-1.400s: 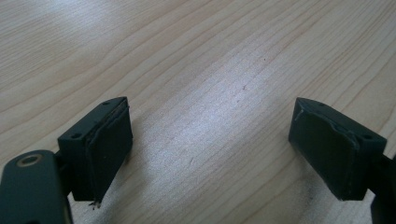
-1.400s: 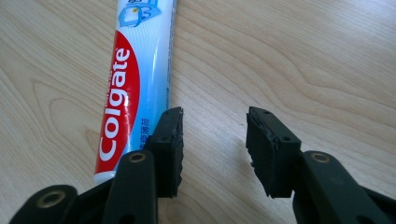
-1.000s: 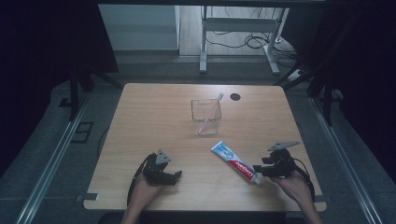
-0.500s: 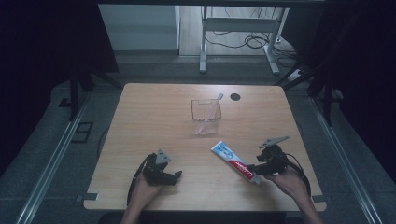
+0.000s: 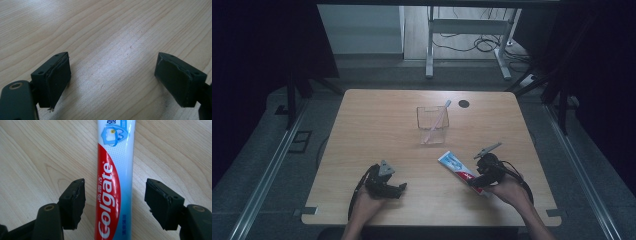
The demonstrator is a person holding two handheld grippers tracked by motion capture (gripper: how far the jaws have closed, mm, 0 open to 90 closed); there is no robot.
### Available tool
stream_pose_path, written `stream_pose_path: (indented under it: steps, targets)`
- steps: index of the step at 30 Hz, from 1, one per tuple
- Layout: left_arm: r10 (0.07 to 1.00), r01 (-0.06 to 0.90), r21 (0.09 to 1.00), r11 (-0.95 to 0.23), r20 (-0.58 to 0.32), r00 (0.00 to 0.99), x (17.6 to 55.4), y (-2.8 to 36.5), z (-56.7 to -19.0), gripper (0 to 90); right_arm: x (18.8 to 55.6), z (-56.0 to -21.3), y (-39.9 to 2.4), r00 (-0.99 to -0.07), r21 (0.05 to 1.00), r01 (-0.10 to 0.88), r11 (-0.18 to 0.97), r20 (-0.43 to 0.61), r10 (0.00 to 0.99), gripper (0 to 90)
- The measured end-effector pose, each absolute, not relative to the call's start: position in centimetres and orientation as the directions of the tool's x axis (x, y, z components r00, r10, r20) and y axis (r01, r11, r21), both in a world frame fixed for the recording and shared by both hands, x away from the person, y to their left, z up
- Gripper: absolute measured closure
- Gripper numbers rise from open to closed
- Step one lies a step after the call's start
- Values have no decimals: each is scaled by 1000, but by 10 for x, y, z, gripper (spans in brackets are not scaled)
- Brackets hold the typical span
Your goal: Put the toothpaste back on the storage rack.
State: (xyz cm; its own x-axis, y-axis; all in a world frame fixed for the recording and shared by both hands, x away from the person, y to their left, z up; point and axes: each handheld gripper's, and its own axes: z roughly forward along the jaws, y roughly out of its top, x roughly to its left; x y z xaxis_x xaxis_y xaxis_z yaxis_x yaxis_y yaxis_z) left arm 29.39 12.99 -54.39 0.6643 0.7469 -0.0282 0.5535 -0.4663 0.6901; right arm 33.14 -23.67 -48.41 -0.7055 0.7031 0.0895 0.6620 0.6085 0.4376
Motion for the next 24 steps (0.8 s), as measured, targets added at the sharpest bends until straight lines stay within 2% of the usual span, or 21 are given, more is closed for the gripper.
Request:
stream_pose_path:
  steps: [19, 24]
  targets:
    - [745, 554, 687, -471, -26, 666, 294, 130, -544, 136, 357, -498, -205, -726, 286, 666, 689, 35, 687, 392]
    - [746, 554, 687, -470, -26, 666, 294, 130, -544, 136, 361, -501, -199, -726, 255, 668, 699, 23, 687, 451]
